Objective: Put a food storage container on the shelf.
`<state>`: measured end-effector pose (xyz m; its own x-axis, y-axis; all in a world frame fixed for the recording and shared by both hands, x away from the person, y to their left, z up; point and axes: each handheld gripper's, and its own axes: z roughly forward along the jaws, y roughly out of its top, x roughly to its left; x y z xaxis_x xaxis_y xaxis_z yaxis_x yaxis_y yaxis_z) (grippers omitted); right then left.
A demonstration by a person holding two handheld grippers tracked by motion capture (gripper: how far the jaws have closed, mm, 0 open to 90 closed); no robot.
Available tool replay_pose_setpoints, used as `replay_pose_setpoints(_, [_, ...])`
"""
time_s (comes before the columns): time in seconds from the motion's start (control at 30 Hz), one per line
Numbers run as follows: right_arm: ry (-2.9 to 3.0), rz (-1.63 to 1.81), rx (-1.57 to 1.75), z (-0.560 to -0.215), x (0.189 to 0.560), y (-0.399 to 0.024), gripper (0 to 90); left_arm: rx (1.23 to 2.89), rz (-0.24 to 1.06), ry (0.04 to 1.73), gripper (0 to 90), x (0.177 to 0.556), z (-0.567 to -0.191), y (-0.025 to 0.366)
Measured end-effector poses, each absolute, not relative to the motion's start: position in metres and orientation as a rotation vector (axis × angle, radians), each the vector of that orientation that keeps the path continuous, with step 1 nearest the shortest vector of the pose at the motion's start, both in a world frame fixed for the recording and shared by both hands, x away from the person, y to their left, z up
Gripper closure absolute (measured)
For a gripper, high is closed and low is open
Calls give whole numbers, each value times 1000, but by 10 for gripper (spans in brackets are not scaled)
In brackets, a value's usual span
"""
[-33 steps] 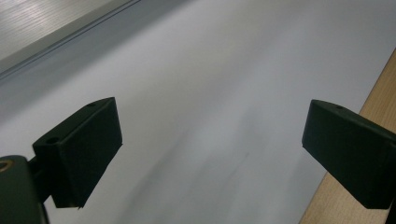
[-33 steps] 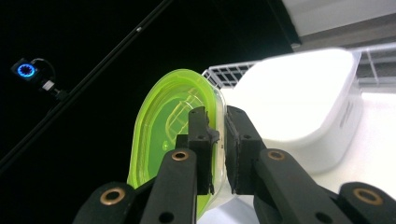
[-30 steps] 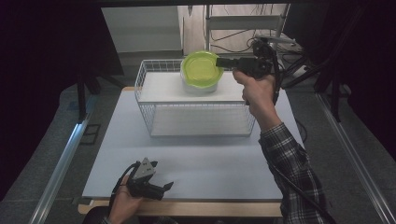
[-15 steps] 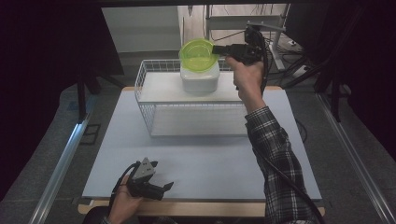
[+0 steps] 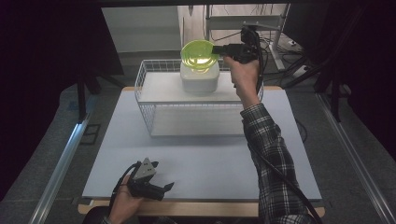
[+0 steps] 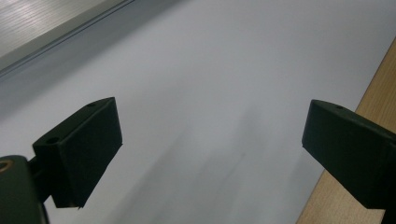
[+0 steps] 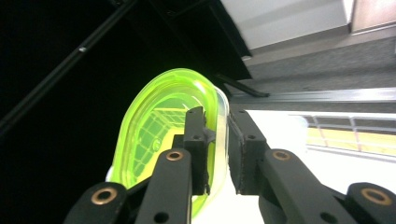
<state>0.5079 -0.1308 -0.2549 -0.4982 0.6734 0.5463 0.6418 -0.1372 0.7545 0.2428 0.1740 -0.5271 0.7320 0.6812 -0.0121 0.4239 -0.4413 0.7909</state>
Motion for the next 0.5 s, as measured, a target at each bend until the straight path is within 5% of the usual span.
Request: replay_pose_setpoints(0.5, [2010, 1710, 1551, -260, 517, -127, 630, 2106, 389, 830, 46, 243, -528, 174])
